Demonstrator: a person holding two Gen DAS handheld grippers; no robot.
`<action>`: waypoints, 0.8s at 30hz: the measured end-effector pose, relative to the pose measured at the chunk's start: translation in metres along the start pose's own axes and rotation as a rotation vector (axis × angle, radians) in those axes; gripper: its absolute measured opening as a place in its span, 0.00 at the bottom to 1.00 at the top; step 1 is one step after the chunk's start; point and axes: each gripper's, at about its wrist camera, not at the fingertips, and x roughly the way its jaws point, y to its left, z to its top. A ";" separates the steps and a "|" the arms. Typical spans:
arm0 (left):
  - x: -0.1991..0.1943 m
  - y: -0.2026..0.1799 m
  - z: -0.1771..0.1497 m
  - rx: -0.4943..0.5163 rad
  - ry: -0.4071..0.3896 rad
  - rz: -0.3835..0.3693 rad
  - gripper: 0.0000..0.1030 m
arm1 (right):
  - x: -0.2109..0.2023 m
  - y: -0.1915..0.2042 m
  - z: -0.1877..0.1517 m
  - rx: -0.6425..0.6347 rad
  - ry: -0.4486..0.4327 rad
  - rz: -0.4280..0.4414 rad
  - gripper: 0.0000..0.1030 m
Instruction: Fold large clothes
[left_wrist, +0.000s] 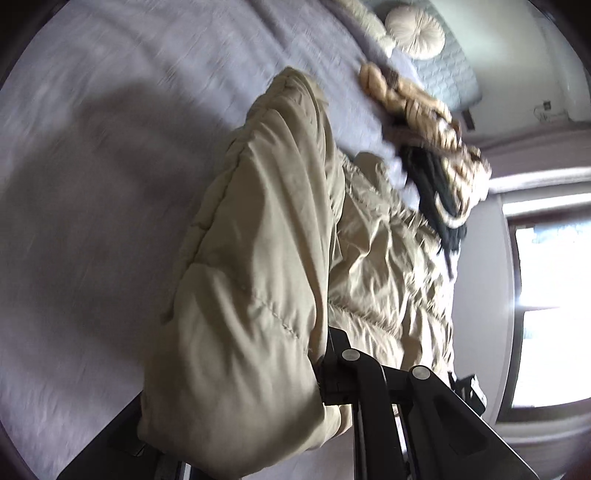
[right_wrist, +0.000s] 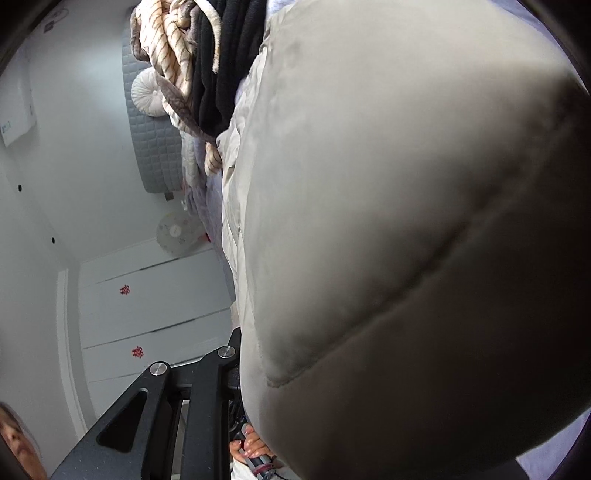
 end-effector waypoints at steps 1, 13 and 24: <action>-0.002 0.005 -0.008 0.005 0.015 0.011 0.16 | -0.006 -0.008 -0.010 0.010 0.008 -0.013 0.25; 0.024 0.030 -0.027 0.026 0.088 0.301 0.60 | -0.011 -0.028 -0.021 0.033 0.017 -0.244 0.57; -0.052 -0.002 -0.014 0.158 -0.053 0.414 0.66 | -0.028 0.033 -0.058 -0.165 0.124 -0.299 0.77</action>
